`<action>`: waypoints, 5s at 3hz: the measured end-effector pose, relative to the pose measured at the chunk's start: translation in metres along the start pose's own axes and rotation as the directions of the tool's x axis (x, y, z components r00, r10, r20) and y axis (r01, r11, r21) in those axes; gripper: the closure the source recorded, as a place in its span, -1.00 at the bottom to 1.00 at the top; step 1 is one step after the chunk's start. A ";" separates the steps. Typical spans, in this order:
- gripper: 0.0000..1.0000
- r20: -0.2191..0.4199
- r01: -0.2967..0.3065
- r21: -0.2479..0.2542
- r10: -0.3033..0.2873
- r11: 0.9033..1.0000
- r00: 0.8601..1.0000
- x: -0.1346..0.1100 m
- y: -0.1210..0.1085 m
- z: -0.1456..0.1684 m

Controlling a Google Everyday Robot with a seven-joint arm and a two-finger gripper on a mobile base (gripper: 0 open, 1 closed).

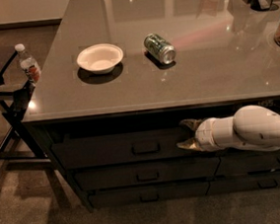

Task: Open top drawer

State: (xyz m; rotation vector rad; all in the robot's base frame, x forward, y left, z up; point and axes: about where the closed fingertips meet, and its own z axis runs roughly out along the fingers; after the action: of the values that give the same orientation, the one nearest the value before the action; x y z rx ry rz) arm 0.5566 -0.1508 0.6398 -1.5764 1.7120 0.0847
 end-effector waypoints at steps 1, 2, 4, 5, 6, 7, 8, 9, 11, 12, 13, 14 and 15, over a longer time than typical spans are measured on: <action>0.76 0.000 0.000 0.000 0.000 1.000 1.000 -0.003 -0.003 -0.004; 1.00 0.000 0.000 0.000 0.000 1.000 1.000 -0.006 -0.005 -0.007; 0.62 0.002 -0.014 -0.007 0.014 1.000 1.000 -0.008 0.003 -0.015; 0.16 0.002 -0.014 -0.007 0.014 1.000 1.000 -0.008 0.003 -0.015; -0.31 0.002 -0.014 -0.007 0.014 1.000 1.000 -0.008 0.003 -0.015; -0.25 0.002 -0.014 -0.007 0.014 1.000 1.000 -0.008 0.003 -0.015; 0.20 -0.001 -0.016 -0.012 0.016 1.000 1.000 -0.005 0.008 -0.014; 0.70 -0.003 -0.018 -0.032 0.017 0.999 1.000 0.003 0.021 -0.020; 1.00 0.001 -0.010 -0.024 0.010 1.000 1.000 -0.007 0.020 -0.031; 1.00 0.006 -0.018 -0.013 0.018 1.000 1.000 -0.008 0.034 -0.037; 1.00 0.006 -0.017 -0.010 0.017 1.000 1.000 -0.010 0.034 -0.039; 0.62 0.006 -0.017 -0.010 0.017 1.000 1.000 -0.010 0.034 -0.039; 0.16 0.006 -0.017 -0.010 0.017 1.000 1.000 -0.010 0.034 -0.039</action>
Offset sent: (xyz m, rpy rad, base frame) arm -0.2248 -0.0222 -0.0188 0.1469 0.3032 -0.0520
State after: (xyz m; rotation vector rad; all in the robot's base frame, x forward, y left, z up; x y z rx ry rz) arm 0.5071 -0.1562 0.6574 -1.5674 1.7221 0.1065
